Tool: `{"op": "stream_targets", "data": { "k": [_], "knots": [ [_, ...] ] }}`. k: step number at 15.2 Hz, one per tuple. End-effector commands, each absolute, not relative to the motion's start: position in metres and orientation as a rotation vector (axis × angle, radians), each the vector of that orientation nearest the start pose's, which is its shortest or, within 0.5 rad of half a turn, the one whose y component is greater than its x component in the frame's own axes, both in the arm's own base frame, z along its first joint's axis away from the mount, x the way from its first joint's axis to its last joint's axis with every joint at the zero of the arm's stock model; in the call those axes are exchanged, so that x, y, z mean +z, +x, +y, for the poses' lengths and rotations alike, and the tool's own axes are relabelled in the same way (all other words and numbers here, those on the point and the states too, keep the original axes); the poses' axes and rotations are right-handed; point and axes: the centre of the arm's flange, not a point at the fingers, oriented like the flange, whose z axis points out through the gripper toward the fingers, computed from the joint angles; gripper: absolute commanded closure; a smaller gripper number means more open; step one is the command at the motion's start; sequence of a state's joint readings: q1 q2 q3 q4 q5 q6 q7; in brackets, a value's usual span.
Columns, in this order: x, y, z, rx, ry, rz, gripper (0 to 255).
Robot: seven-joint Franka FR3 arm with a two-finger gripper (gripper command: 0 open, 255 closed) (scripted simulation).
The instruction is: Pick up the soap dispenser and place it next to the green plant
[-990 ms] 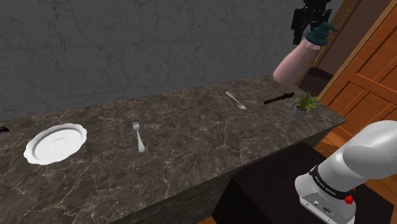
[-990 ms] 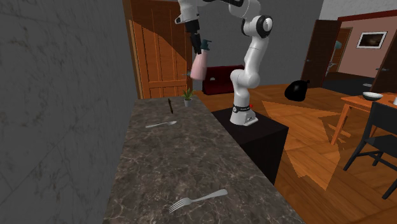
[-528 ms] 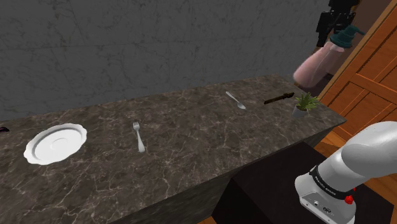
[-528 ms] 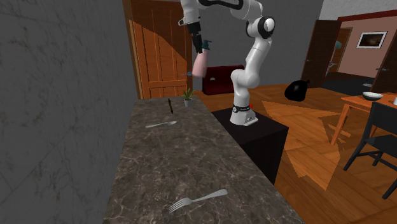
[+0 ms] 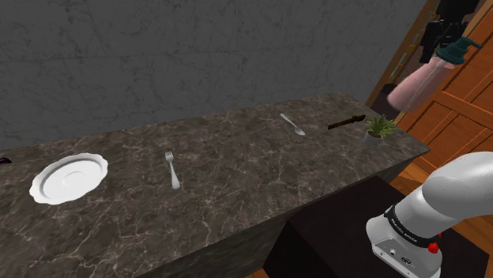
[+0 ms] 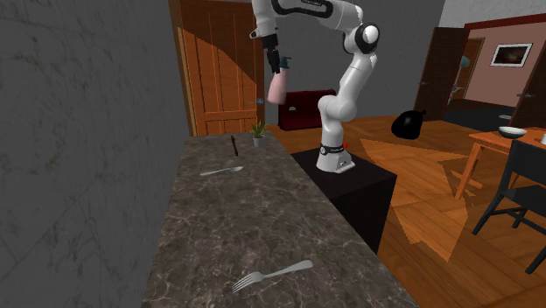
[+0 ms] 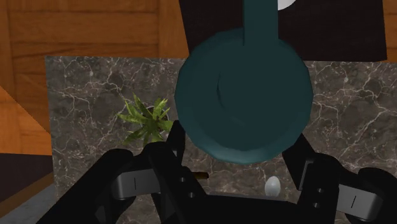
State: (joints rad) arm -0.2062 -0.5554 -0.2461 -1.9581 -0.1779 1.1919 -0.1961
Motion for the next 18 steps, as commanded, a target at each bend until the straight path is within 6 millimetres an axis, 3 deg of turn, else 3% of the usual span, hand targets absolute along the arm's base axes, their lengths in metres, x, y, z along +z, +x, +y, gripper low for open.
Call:
{"op": "stream_targets", "data": {
  "k": [1, 18],
  "knots": [
    [0.651, 0.278, -0.201, 0.356, -3.071, 0.389, 255],
    [0.561, 0.278, -0.201, 0.356, -3.071, 0.389, 255]
  ]
}}
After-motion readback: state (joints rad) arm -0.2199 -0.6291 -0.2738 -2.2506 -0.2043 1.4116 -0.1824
